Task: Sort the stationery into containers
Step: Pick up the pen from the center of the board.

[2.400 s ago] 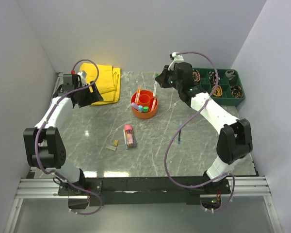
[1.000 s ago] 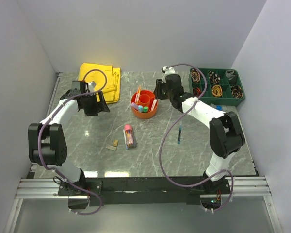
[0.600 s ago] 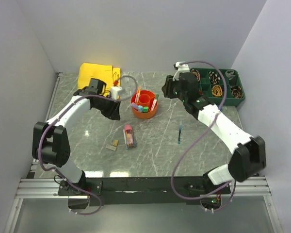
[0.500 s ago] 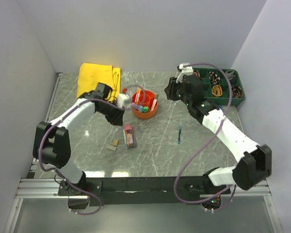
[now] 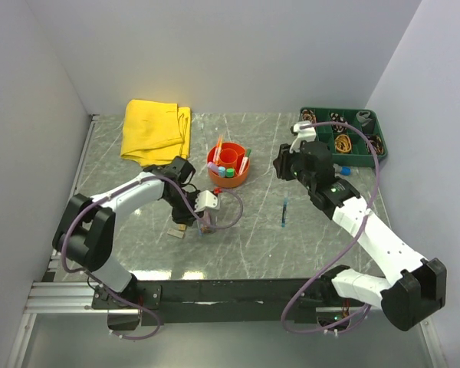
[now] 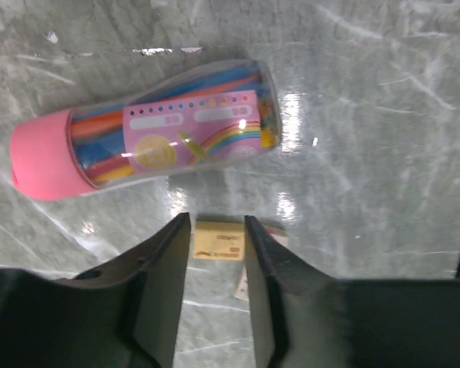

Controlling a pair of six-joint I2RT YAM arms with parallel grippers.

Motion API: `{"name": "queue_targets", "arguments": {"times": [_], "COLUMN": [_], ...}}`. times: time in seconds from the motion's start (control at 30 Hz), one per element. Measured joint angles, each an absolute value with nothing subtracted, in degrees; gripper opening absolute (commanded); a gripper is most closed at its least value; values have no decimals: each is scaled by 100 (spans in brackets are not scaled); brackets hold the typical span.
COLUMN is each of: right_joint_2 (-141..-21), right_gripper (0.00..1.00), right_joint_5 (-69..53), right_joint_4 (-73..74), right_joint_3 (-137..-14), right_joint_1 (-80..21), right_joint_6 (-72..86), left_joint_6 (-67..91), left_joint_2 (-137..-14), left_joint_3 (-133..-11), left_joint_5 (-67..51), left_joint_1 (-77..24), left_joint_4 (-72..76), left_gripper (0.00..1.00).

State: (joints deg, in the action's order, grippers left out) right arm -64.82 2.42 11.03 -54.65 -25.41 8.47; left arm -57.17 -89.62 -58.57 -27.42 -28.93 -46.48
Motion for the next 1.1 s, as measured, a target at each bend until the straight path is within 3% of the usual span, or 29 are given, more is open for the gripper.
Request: {"name": "queue_targets", "arguments": {"times": [0.13, 0.4, 1.1], "right_joint_2": [-6309, -6198, -6108], "right_gripper": [40, 40, 40], "right_joint_5": [242, 242, 191], "right_joint_4": [1127, 1116, 1031], "right_joint_3": [-5301, -5175, -4904], "right_joint_1": [-2464, -2248, -1761], "right_joint_6": [847, 838, 891], "left_joint_6": [-6132, -7177, -8777], "left_joint_2": [-9288, -9474, -9896], "left_joint_3": [-6038, -6114, -6528], "left_joint_5": [-2729, -2740, -3024], "left_joint_1": [-2893, -2893, -3223], "left_joint_4": [-4663, -4895, -5776], "left_gripper": [54, 60, 56]}}
